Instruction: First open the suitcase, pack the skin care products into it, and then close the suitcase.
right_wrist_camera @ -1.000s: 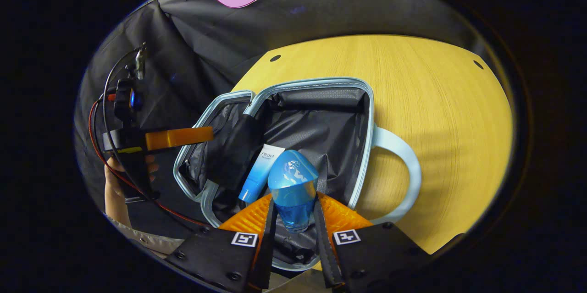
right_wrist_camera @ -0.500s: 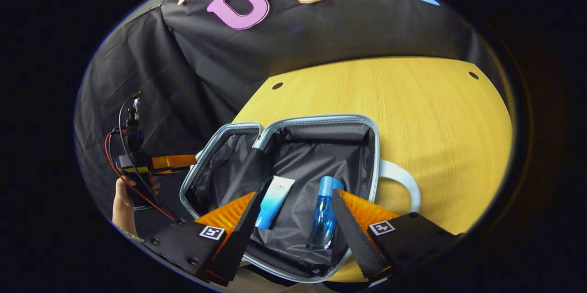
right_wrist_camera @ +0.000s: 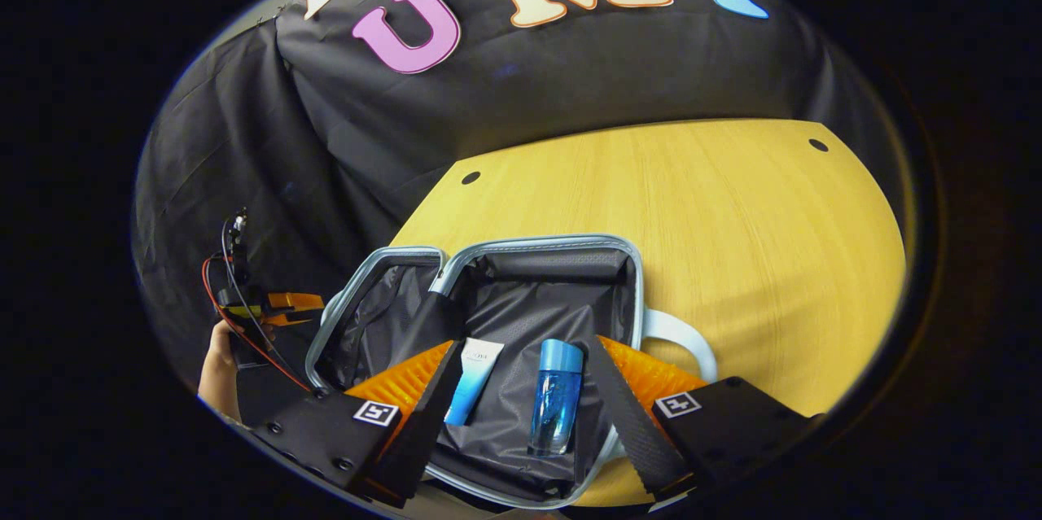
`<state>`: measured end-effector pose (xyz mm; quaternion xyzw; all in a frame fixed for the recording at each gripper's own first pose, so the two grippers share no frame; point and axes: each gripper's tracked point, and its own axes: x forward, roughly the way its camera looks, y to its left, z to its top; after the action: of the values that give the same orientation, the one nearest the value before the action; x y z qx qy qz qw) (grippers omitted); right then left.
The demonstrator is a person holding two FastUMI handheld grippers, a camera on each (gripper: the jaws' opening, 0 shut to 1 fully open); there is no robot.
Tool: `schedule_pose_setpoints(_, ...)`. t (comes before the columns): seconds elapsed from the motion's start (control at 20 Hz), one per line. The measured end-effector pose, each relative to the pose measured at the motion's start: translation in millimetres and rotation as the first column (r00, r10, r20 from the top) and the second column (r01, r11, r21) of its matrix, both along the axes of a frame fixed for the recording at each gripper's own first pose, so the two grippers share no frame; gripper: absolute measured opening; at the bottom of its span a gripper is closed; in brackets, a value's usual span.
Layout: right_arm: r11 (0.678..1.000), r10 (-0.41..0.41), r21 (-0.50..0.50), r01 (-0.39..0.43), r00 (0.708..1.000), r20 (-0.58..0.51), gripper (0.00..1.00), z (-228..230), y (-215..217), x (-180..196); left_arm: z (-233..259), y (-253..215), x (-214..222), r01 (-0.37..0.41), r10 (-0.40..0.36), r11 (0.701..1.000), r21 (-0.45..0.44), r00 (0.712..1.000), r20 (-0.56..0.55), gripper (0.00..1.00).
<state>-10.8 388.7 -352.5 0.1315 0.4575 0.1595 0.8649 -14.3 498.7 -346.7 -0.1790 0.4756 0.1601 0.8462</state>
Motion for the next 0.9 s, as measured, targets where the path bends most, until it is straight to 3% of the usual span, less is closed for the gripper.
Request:
schedule_pose_setpoints(0.05, 1.000, -0.008, -0.010, 0.008, 1.000, 0.009, 0.98, -2.1, -2.4, 1.8, -9.5, 2.3, 0.7, 0.002, -0.002, 1.000, -0.017, 1.000, -0.017, 0.80)
schedule_pose_setpoints(0.15, 1.000, -0.023, -0.018, 0.023, 1.000, 0.016, 0.98, -1.0, -7.6, 1.8, -25.2, 1.7, 3.8, 0.022, -0.024, 0.999, -0.047, 0.999, -0.044, 0.75)
schedule_pose_setpoints(0.25, 0.999, -0.034, -0.034, 0.035, 0.999, 0.025, 0.98, -0.3, -15.6, 3.7, -36.7, -1.2, 6.0, 0.017, -0.021, 0.997, -0.075, 0.998, -0.058, 0.58)
schedule_pose_setpoints(0.3, 0.998, -0.041, -0.042, 0.042, 0.999, 0.035, 0.98, -0.4, -19.1, 5.8, -41.1, -1.5, 7.2, 0.009, -0.014, 0.997, -0.078, 0.998, -0.060, 0.66)
schedule_pose_setpoints(0.35, 0.998, -0.049, -0.044, 0.051, 0.998, 0.043, 0.98, 1.8, -22.9, 8.0, -44.5, -2.3, 7.9, 0.003, -0.009, 0.997, -0.083, 0.998, -0.063, 0.46)
schedule_pose_setpoints(0.4, 0.997, -0.057, -0.042, 0.059, 0.997, 0.048, 0.98, 2.8, -24.7, 9.4, -48.2, -3.7, 9.5, -0.005, 0.000, 0.996, -0.091, 0.998, -0.062, 0.46)
schedule_pose_setpoints(0.45, 0.997, -0.063, -0.041, 0.065, 0.997, 0.053, 0.98, 3.6, -27.8, 10.8, -54.5, -5.9, 10.4, -0.018, 0.011, 0.994, -0.108, 0.998, -0.066, 0.23)
schedule_pose_setpoints(0.7, 0.995, -0.082, -0.049, 0.085, 0.994, 0.071, 0.98, 1.9, -38.4, 12.2, -45.7, -6.8, 9.0, 0.049, -0.054, 0.993, -0.104, 0.998, -0.046, 0.04)
schedule_pose_setpoints(0.9, 0.997, -0.067, -0.041, 0.070, 0.994, 0.085, 0.98, 4.4, -35.7, 12.5, -28.7, -9.1, 13.9, 0.107, -0.107, 0.994, -0.024, 0.994, -0.001, 0.01)
